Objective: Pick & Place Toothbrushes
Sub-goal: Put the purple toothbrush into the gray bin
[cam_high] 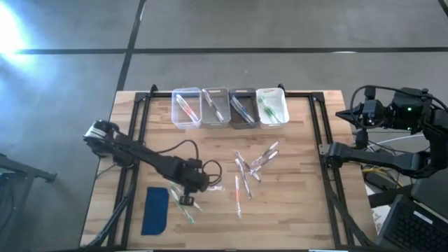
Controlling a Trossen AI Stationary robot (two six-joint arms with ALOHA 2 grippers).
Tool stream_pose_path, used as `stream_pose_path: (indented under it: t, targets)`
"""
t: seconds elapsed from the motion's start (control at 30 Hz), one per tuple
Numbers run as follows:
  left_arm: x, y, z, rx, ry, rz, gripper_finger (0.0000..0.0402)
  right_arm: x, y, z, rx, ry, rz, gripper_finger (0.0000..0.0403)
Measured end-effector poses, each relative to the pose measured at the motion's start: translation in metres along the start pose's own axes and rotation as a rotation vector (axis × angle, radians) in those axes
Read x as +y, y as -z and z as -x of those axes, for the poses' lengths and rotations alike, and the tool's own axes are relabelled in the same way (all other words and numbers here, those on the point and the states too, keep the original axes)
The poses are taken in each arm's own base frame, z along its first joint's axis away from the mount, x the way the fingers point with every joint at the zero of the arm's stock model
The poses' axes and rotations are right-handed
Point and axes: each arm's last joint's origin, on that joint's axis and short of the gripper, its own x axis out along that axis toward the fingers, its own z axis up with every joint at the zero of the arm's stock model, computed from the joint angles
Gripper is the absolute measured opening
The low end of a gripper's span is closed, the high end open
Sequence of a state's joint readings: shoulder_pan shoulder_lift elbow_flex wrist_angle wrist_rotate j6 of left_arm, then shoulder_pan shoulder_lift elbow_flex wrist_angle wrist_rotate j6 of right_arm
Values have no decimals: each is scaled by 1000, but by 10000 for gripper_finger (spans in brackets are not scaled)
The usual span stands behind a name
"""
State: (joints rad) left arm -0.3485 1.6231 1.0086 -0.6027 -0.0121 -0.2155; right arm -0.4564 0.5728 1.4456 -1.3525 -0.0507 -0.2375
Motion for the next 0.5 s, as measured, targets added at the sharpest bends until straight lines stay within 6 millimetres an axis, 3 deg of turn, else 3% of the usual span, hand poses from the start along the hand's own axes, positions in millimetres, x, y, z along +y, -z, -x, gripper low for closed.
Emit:
stream_pose_path:
  t: [0.23, 0.5]
  targets:
    - [7, -20, 46, -228, -135, 37, 26, 0, 0, 0, 0, 0, -1, 8]
    - [34, -62, 102, -609, -216, 196, 26, 0, 0, 0, 0, 0, 1, 8]
